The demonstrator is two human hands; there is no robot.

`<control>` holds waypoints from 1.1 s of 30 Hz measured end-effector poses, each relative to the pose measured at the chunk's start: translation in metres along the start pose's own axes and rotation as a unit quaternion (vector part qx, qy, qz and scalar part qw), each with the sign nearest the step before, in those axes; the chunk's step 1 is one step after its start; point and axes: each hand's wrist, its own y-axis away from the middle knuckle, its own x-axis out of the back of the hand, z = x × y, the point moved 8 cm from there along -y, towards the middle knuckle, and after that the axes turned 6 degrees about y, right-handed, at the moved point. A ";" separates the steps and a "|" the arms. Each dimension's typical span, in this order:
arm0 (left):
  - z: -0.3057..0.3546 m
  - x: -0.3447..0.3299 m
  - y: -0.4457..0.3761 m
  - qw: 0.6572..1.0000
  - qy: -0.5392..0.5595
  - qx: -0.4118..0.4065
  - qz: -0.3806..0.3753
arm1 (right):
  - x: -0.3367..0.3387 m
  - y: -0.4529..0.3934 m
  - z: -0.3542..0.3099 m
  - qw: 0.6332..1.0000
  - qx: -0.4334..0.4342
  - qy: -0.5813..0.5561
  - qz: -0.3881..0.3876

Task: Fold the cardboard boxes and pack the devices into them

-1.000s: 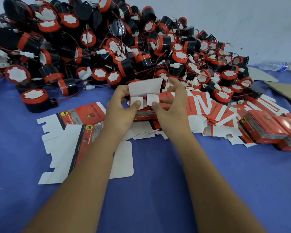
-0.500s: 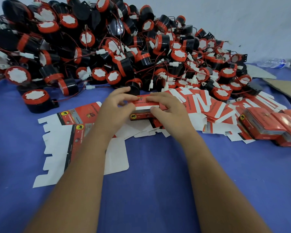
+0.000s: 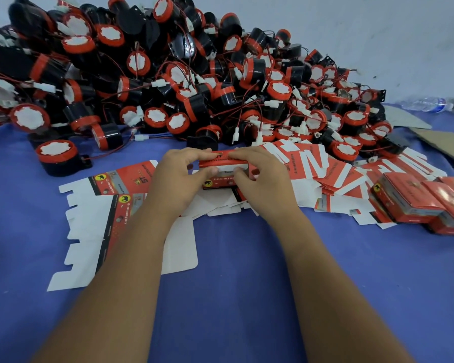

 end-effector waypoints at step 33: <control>0.038 -0.001 0.013 0.969 -0.195 -0.139 0.060 | -0.001 0.006 0.014 0.995 -0.079 -0.056 0.002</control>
